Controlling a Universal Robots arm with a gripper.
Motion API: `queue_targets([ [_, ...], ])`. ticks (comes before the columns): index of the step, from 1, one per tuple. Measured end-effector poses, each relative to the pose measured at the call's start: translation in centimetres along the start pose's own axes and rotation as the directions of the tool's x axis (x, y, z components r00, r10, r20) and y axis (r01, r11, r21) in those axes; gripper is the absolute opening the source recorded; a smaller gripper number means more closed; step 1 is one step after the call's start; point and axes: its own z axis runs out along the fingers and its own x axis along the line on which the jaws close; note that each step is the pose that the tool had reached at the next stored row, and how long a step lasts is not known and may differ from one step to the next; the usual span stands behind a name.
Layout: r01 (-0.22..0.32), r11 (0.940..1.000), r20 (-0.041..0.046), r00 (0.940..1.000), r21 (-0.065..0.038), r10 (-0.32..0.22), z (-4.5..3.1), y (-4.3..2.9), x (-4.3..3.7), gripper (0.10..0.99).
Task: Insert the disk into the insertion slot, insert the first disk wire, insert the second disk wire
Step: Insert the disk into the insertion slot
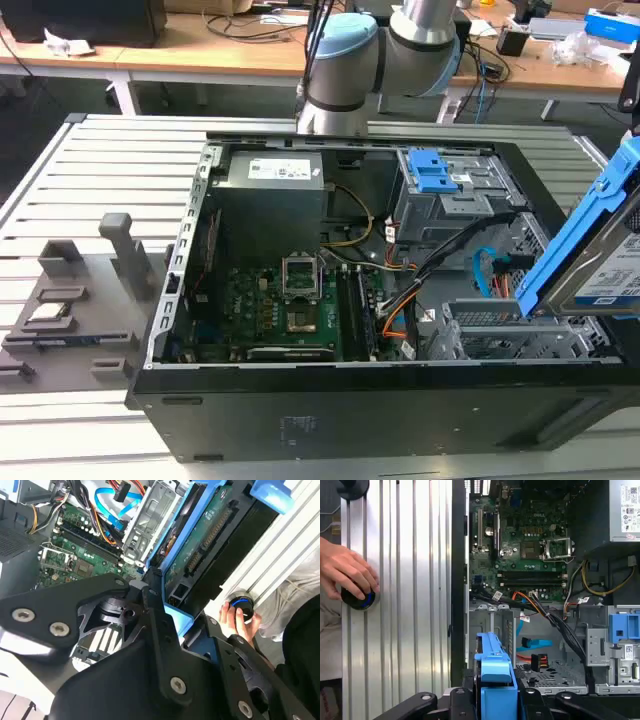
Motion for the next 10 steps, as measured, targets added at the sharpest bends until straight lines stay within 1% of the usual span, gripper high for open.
queue_targets([
  [1,0.000,1.0000,0.0000,1.0000,0.000,0.000,0.04,0.27,0.00,0.369],
  [2,0.000,1.0000,0.0001,1.0000,0.000,0.000,0.24,1.00,-0.08,0.369],
  [3,0.000,1.0000,0.0001,1.0000,0.000,0.000,0.56,1.75,-0.45,0.369],
  [7,-0.001,1.0000,0.0002,1.0000,0.000,0.001,1.32,2.02,-1.38,0.369],
  [8,-0.001,1.0000,0.0002,1.0000,0.000,0.001,1.77,2.14,-1.77,0.369],
  [10,-0.008,1.0000,-0.0003,1.0000,0.000,0.008,2.50,2.21,-1.94,0.369],
])
